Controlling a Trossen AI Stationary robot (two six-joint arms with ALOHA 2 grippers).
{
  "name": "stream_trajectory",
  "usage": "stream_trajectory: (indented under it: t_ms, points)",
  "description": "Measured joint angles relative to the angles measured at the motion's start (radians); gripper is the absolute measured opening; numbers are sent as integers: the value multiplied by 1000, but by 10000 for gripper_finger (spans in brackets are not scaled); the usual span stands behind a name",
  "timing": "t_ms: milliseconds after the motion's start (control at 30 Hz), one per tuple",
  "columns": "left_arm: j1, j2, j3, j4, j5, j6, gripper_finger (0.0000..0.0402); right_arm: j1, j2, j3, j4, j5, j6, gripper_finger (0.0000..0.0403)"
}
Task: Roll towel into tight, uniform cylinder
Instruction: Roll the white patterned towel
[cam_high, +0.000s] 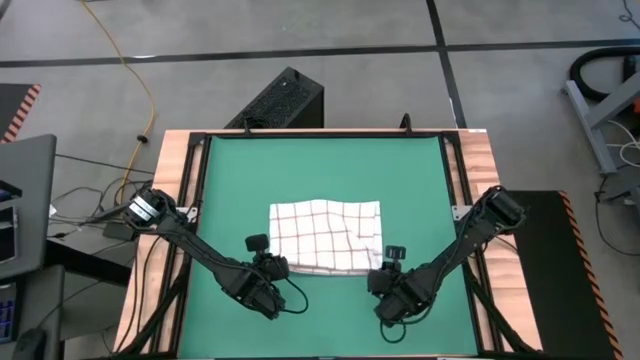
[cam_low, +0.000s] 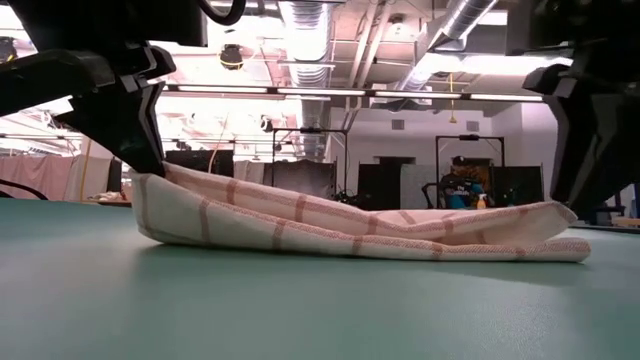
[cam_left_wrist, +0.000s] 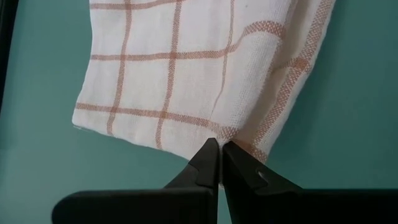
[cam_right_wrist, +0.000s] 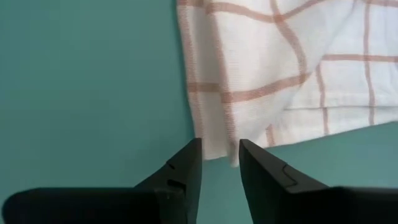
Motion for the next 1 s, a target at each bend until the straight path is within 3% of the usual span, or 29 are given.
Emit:
stream_trajectory:
  t_ms: [300,633,733,900,1000]
  points:
    - [0,0,0,1,1,8,0,-33,-1,-49,11,-23,18,140]
    - [7,0,0,1,9,8,0,-70,-1,-49,13,-20,-38,117]
    - [7,0,0,1,10,15,0,-82,-1,-49,13,-23,-38,97]
    - [7,-44,0,1,83,89,1,-96,-1,-49,31,-40,-87,17]
    - [7,-78,0,6,126,134,11,-108,-1,-49,58,-41,-105,15]
